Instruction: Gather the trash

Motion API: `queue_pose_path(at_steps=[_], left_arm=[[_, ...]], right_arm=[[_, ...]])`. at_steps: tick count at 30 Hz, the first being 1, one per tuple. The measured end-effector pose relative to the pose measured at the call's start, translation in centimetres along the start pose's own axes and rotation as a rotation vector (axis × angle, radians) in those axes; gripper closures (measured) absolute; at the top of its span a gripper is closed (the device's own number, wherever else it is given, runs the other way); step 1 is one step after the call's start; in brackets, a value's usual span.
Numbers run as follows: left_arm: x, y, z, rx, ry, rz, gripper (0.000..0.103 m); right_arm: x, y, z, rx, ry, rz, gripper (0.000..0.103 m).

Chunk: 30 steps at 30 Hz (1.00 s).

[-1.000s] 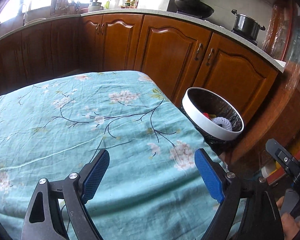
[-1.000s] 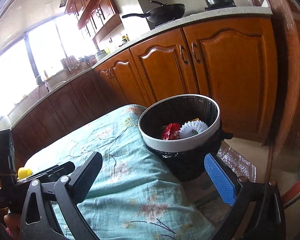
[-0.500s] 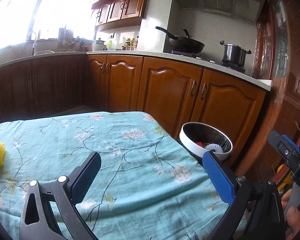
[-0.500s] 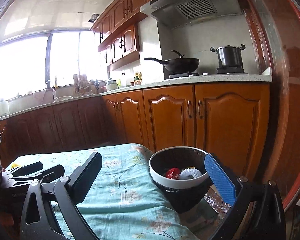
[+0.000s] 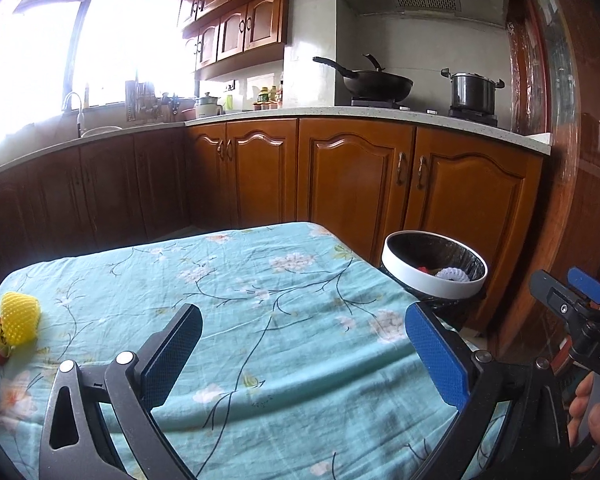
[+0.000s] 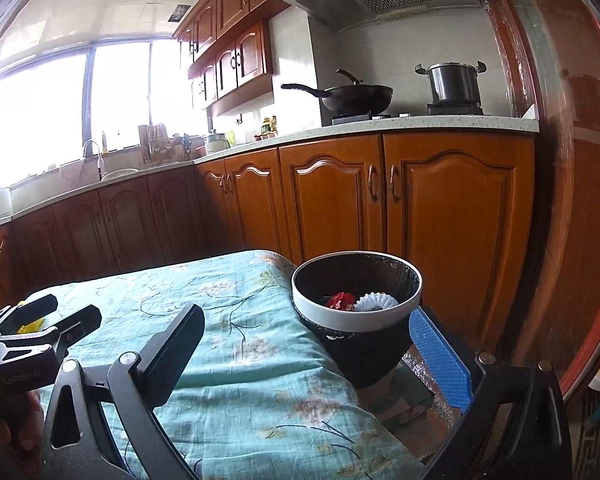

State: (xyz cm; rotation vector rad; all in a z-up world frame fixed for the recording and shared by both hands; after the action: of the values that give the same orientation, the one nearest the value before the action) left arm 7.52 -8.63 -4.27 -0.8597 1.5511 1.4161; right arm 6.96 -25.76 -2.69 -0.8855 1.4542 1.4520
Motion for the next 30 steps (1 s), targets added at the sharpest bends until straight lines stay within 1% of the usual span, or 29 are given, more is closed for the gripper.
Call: queue_pose_path(at_steps=[8, 12, 20, 30], left_arm=[[0.4, -0.4, 1.0, -0.017, -0.023, -0.005, 0.001], [0.5, -0.8, 1.3, -0.008, -0.029, 0.003, 0.001], [0.5, -1.0, 1.5, -0.015, -0.035, 0.004, 0.001], [0.6, -1.2, 1.9, 0.007, -0.049, -0.001, 0.001]], right_arm=[[1.2, -0.7, -0.4, 0.004, -0.017, 0.039, 0.000], [1.2, -0.7, -0.5, 0.006, -0.018, 0.040, 0.000], [1.1, -0.6, -0.3, 0.004, -0.008, 0.037, 0.000], [0.9, -0.4, -0.2, -0.005, -0.002, 0.031, 0.000]])
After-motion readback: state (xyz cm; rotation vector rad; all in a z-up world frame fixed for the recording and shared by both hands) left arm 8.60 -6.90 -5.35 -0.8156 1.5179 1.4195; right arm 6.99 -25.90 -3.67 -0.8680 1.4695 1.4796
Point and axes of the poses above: each gripper's, at about its wrist camera, not at the fingertips, and y roughly against the way its jaws point, z to its left, x to its underside, the point moved 7 cm from there along -y, roughly the way its jaws point, and after that the axes turned 3 degrees about -x, right-handed, at the moved point
